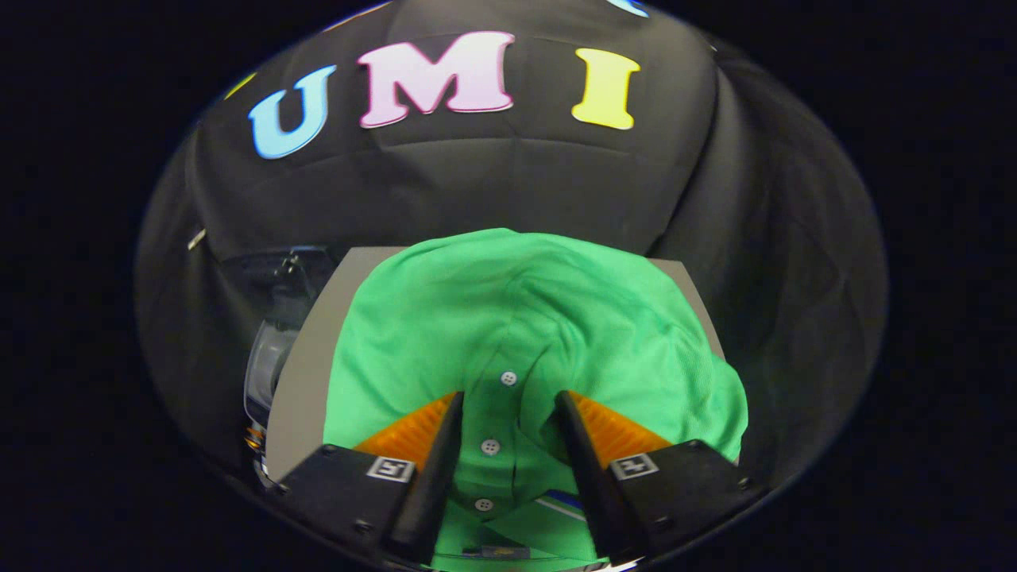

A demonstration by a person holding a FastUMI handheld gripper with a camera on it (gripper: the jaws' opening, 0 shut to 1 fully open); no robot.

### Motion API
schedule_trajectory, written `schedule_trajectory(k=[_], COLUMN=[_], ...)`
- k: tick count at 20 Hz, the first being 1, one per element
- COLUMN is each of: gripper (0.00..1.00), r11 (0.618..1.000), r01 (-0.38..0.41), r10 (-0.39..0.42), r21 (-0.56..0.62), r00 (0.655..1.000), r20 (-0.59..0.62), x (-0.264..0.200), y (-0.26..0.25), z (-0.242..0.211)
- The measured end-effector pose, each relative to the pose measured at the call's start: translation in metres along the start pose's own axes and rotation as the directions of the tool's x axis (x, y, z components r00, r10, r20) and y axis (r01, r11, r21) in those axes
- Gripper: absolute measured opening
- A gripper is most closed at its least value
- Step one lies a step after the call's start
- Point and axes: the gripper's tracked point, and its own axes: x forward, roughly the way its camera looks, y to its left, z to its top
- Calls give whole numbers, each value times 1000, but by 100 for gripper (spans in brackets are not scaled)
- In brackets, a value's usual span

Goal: Put the clothes into the washing machine and then close the washing machine lid.

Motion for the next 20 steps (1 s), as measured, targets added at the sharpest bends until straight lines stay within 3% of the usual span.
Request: schedule_trajectory(k=[2, 3, 8, 14, 20], gripper=[38, 19, 11, 11, 11], r11=[1000, 999, 980, 979, 962], r01=[12, 11, -56, -121, -252], r10=[-12, -12, 36, 82, 210], r21=[1, 48, 190, 164, 107], r00=[1000, 999, 994, 971, 931], r20=[22, 32, 105, 224, 300], x=[3, 7, -16, -83, -128], y=[-2, -3, -12, -4, 69], z=[5, 1, 29, 92, 125])
